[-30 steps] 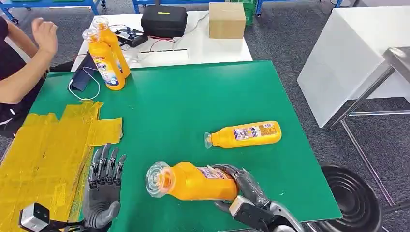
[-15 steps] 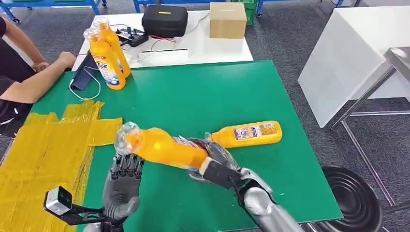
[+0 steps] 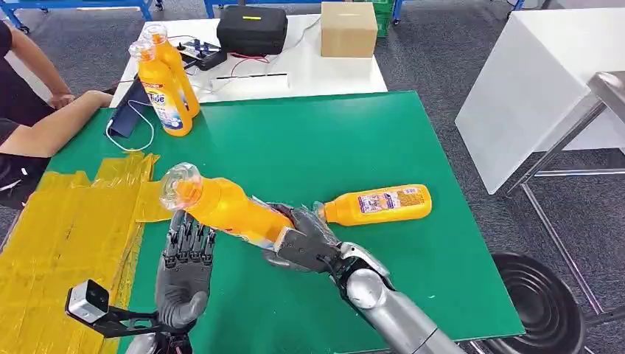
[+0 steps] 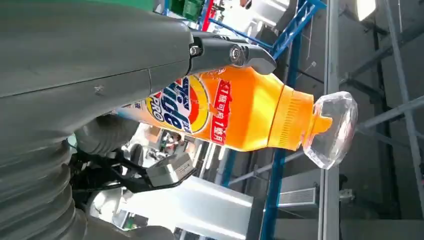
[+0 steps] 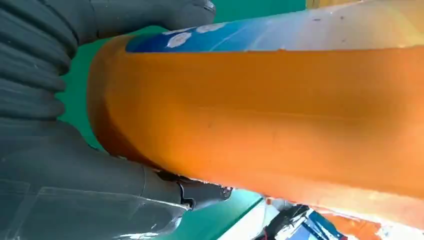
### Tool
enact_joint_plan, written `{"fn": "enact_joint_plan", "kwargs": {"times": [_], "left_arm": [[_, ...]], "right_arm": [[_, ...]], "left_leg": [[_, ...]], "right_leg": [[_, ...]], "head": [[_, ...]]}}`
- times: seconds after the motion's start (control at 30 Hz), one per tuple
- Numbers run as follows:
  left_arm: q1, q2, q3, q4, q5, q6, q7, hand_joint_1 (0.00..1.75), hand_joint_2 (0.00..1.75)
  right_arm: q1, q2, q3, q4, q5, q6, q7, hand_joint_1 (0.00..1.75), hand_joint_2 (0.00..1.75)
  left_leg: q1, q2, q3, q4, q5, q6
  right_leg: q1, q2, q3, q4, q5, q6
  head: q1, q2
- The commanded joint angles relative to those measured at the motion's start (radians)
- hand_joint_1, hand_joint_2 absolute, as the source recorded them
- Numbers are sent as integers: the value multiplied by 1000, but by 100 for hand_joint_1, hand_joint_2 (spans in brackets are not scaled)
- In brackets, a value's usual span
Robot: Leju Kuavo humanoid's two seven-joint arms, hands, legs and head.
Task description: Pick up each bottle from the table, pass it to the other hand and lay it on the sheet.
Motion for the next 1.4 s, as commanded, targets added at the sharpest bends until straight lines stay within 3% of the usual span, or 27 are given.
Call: {"fn": "enact_joint_plan", "kwargs": {"times": [0.03,0.37,0.83,0.87,0.9,1.4], "left_arm": [[-58,0,-8,86,-57,26,1,0,175],[-56,0,63,85,-169,143,-27,0,175],[-131,28,122,209,-351,284,3,0,175],[-131,30,122,214,-365,288,-6,7,175],[-130,30,122,214,-366,287,-8,175,175],[-129,20,137,210,-375,270,-39,175,175]], "right_arm": [[-112,78,177,191,19,6,21,175,175],[-77,97,332,188,88,4,40,175,175],[-124,99,385,210,74,6,53,175,175],[-124,103,383,215,70,9,51,175,175],[-115,105,388,214,71,9,51,175,175],[-118,99,397,220,64,-13,58,175,175]], "left_leg": [[-1,1,1,0,0,0],[0,0,2,-1,0,0],[-1,-3,0,-1,1,0],[-1,-3,0,0,1,0],[-1,-1,0,-1,1,0],[-1,-2,0,0,1,0]], "right_leg": [[0,3,0,1,1,0],[0,1,1,0,0,0],[0,-1,0,0,0,0],[0,-1,0,0,0,0],[0,0,-1,0,0,0],[0,-1,0,0,0,0]], "head": [[0,0],[0,0],[0,0],[0,0],[0,0],[0,0]]}}
